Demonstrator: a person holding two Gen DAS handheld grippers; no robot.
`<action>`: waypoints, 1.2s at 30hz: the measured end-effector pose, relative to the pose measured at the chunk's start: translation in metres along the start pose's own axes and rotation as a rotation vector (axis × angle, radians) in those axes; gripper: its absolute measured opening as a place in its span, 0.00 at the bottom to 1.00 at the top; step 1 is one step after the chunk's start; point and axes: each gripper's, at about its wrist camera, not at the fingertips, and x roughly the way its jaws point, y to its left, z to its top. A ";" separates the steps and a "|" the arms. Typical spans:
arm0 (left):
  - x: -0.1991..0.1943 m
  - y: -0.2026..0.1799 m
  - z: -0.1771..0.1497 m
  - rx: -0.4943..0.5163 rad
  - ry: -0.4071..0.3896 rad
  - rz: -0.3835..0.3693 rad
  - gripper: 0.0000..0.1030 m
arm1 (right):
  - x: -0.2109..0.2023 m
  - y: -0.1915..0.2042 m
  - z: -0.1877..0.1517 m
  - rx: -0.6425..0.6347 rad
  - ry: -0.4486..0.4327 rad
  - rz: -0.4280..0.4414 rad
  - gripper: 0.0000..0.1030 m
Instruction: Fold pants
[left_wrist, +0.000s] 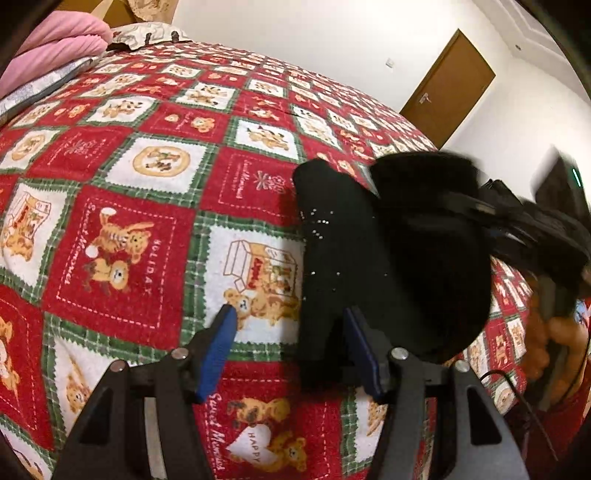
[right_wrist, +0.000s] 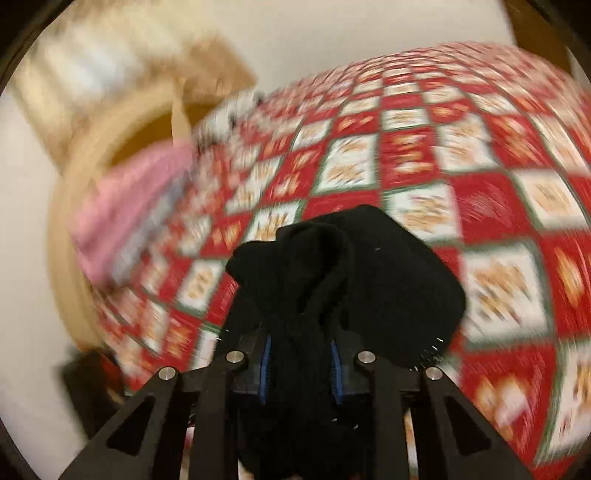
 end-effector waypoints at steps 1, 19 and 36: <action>0.000 0.000 0.000 0.001 0.003 0.000 0.61 | -0.018 -0.016 -0.007 0.052 -0.045 0.034 0.25; 0.028 -0.028 0.053 0.036 0.041 -0.092 0.61 | -0.145 -0.118 -0.050 0.156 -0.234 -0.042 0.82; 0.053 -0.003 0.042 -0.207 0.112 -0.352 0.15 | -0.060 -0.122 -0.060 0.072 0.017 -0.055 0.40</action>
